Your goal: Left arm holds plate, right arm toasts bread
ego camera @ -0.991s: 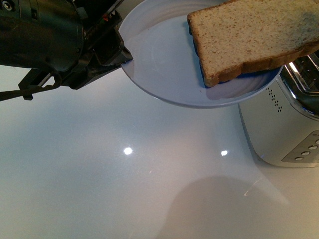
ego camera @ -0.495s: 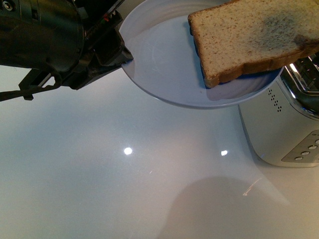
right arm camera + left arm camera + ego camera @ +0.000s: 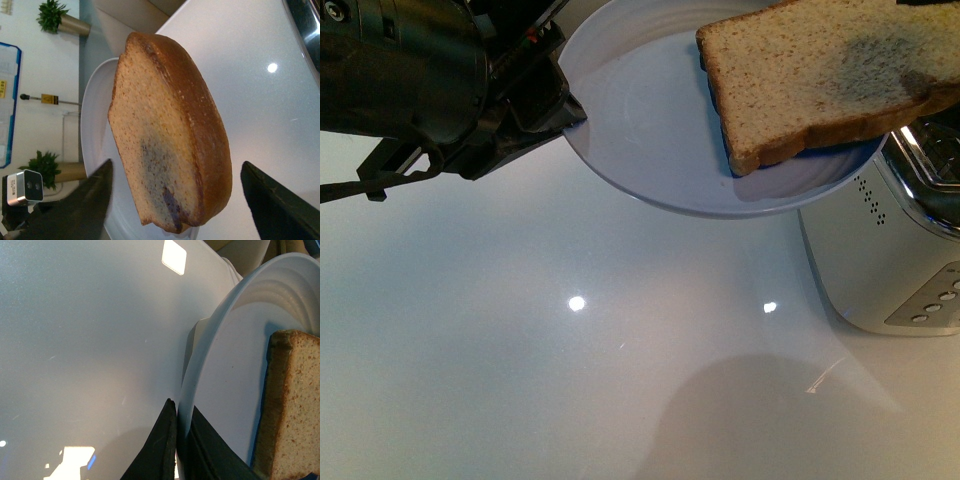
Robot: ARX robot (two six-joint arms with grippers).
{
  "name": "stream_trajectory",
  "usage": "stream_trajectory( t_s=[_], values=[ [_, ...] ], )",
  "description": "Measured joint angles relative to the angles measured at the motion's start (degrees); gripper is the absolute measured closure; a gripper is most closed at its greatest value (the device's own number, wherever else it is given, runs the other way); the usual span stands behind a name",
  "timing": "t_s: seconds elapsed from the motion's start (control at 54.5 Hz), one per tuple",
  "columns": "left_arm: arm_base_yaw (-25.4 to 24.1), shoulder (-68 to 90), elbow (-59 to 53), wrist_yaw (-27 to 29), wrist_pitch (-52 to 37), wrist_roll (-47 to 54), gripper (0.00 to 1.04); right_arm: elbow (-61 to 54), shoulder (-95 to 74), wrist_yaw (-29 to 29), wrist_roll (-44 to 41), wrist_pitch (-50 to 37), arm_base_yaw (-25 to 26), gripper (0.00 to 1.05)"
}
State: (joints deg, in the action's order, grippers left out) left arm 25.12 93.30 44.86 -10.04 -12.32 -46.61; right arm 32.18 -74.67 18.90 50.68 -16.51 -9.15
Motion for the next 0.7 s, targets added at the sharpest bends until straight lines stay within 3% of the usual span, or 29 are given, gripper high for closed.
stream_trajectory(
  t_s=[0.294,0.385,0.697],
  values=[
    [0.0,0.0,0.0,0.0,0.0,-0.02,1.02,-0.98,-0.55,-0.04,1.25,-0.28,-0.22,0.88],
    [0.0,0.0,0.0,0.0,0.0,0.0,1.02,-0.98,-0.55,0.0,1.33,-0.28,-0.17,0.99],
    [0.02,0.0,0.0,-0.02,0.0,-0.02,1.02,-0.68,1.97,1.7,1.42,1.66,1.55,1.02]
  ],
)
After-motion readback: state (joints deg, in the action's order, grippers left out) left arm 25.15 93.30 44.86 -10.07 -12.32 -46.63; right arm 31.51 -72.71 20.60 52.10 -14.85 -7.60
